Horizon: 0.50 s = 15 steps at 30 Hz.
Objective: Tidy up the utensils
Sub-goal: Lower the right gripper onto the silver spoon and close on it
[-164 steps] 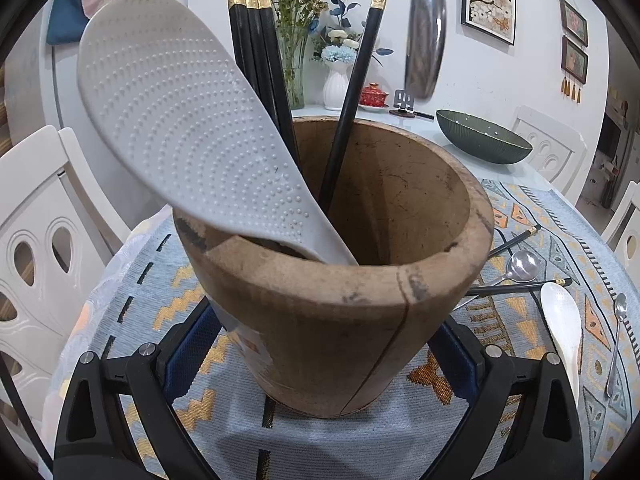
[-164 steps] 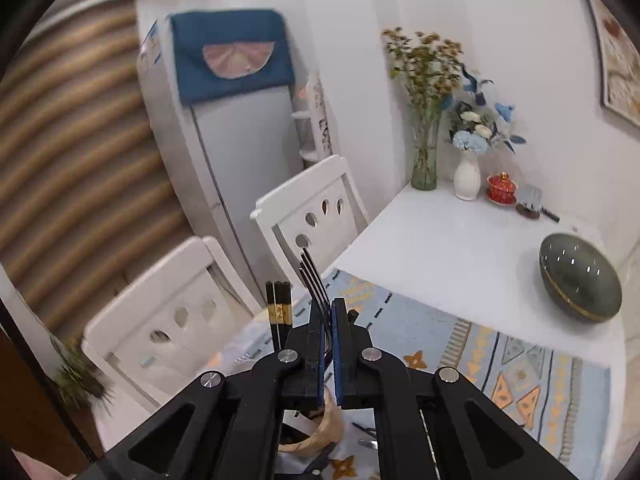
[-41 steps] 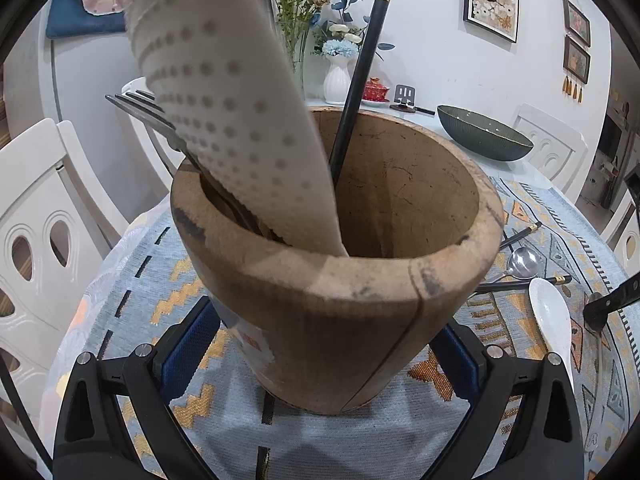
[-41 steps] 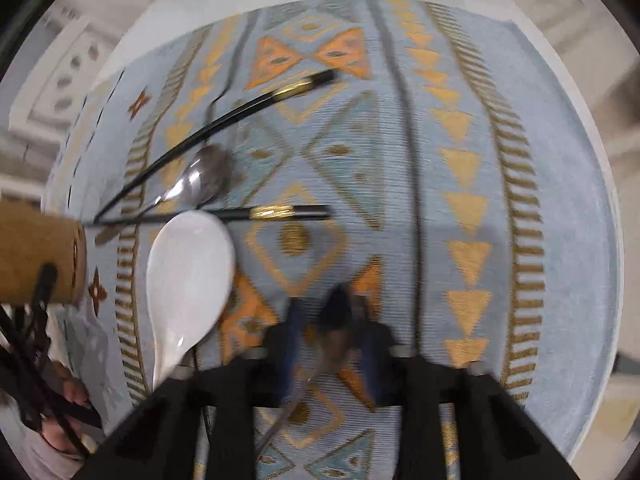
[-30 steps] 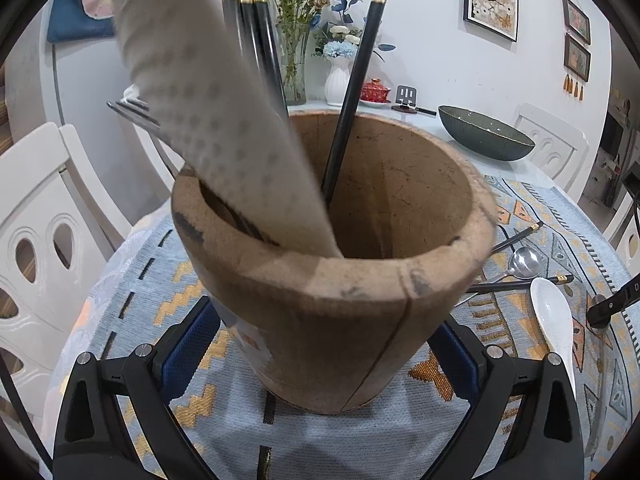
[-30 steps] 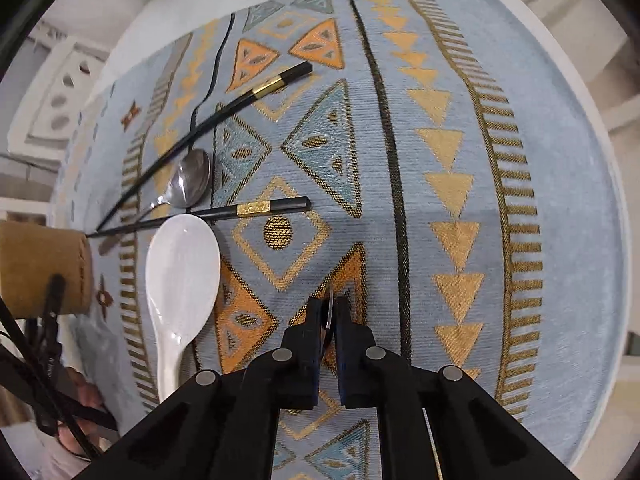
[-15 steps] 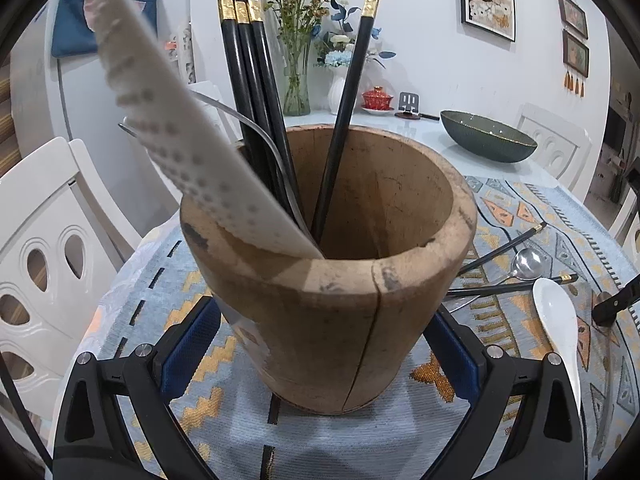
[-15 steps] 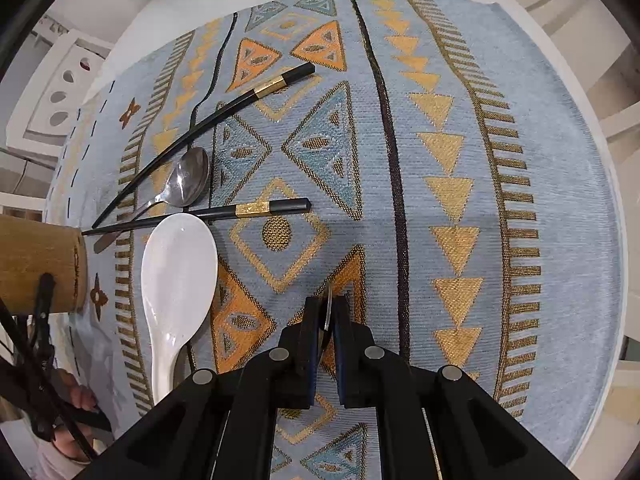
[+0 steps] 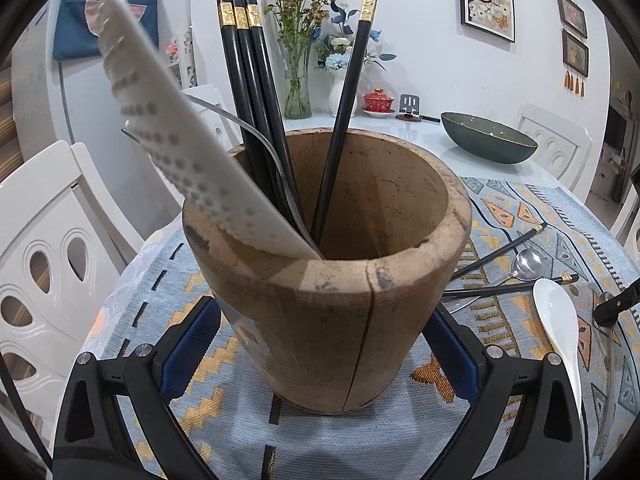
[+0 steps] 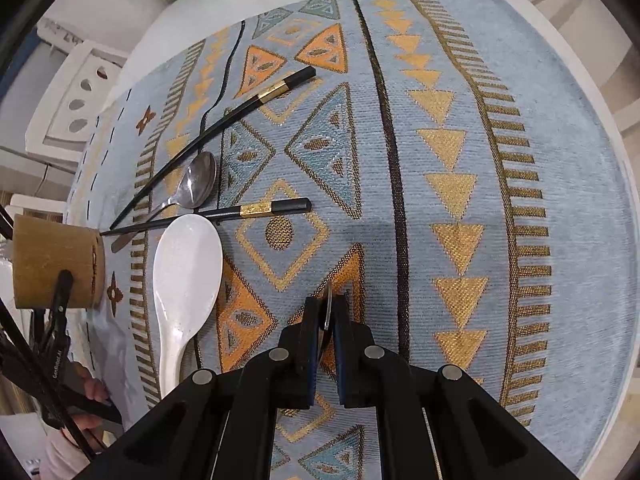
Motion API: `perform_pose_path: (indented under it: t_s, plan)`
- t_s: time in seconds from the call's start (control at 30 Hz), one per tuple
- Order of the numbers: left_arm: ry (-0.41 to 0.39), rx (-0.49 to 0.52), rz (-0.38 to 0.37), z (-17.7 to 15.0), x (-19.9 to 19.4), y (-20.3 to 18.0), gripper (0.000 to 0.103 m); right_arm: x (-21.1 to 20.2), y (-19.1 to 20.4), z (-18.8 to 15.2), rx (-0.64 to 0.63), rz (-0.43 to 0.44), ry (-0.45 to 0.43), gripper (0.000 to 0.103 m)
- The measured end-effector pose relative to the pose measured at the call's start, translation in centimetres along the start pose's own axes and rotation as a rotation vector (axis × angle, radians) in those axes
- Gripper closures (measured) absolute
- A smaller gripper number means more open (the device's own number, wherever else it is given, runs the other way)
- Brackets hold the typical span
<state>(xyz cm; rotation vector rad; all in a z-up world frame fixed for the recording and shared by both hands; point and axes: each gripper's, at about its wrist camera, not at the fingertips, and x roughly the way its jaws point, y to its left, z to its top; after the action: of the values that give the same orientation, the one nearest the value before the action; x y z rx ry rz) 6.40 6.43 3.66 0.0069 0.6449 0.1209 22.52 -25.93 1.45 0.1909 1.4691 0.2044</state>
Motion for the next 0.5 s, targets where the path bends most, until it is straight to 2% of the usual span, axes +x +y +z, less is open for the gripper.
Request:
perform_pose_path:
  t_s: [0.33,0.5]
  plan:
    - [0.000,0.000,0.000,0.02,0.04,-0.08,0.003,0.21,0.19,0.02,-0.002,0.001,-0.010,0.098]
    - [0.000,0.002,0.003,0.02,0.05,-0.10,0.003,0.21,0.63,0.02,-0.024,-0.028,-0.001,0.098]
